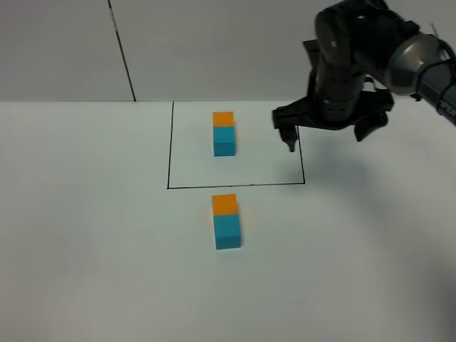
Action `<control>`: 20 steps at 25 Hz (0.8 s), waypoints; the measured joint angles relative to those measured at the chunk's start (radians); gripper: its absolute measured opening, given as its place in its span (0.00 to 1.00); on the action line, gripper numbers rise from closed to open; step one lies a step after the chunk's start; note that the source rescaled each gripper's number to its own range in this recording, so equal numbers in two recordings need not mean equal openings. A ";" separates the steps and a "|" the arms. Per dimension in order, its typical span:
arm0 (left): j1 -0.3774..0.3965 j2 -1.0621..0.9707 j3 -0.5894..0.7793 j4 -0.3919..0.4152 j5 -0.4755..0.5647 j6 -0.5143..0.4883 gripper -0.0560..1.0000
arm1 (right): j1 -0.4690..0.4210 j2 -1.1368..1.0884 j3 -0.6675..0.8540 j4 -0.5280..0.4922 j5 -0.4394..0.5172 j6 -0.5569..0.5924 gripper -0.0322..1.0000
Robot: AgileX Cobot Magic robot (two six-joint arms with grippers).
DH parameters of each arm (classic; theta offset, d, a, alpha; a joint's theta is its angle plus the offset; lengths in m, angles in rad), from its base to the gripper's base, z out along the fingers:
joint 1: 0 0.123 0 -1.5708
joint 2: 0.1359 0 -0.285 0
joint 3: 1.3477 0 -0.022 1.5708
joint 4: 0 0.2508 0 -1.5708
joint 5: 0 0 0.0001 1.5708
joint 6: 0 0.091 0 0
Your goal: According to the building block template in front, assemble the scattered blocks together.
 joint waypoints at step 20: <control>0.000 0.000 0.000 0.000 0.000 0.000 0.70 | -0.292 -0.699 0.860 -0.199 -0.175 0.051 1.00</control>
